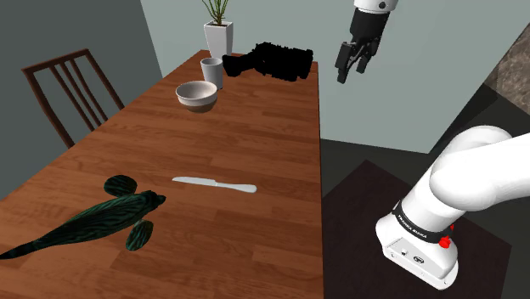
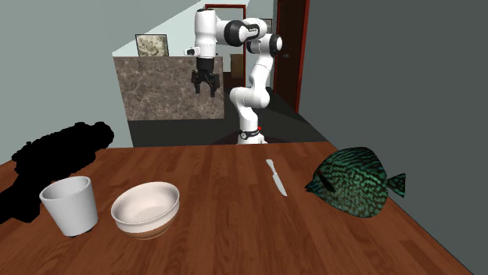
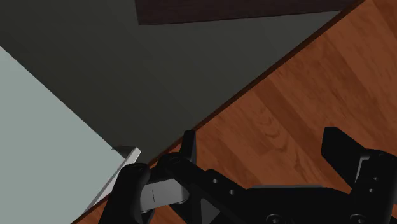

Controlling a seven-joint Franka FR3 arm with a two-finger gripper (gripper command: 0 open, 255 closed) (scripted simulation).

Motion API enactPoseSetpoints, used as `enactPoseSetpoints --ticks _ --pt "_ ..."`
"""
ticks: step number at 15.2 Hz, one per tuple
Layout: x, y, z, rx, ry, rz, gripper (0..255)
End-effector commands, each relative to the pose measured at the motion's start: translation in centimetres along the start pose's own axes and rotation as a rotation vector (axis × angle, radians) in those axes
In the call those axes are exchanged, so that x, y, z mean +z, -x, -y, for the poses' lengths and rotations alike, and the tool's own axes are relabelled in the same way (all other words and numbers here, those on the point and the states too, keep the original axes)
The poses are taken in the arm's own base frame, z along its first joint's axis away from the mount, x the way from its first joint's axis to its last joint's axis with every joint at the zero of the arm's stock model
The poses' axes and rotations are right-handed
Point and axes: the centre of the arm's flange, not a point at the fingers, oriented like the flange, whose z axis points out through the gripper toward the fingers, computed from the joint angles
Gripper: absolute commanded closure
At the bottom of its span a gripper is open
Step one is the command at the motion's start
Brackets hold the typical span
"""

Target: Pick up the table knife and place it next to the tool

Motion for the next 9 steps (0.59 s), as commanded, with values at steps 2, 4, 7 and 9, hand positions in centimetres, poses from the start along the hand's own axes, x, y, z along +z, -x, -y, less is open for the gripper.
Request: enactPoseSetpoints --ticks 2,4,7,9 --pt "0.5 -0.6 1.1 -0.02 -0.001 0.0 0" --pt "1.4 -1.7 3.3 -0.06 -0.003 0.0 0" --pt "2.8 -3.2 6.6 -0.12 -0.006 0.001 0" --pt "3.7 -4.0 8.9 -0.159 -0.008 0.001 0"
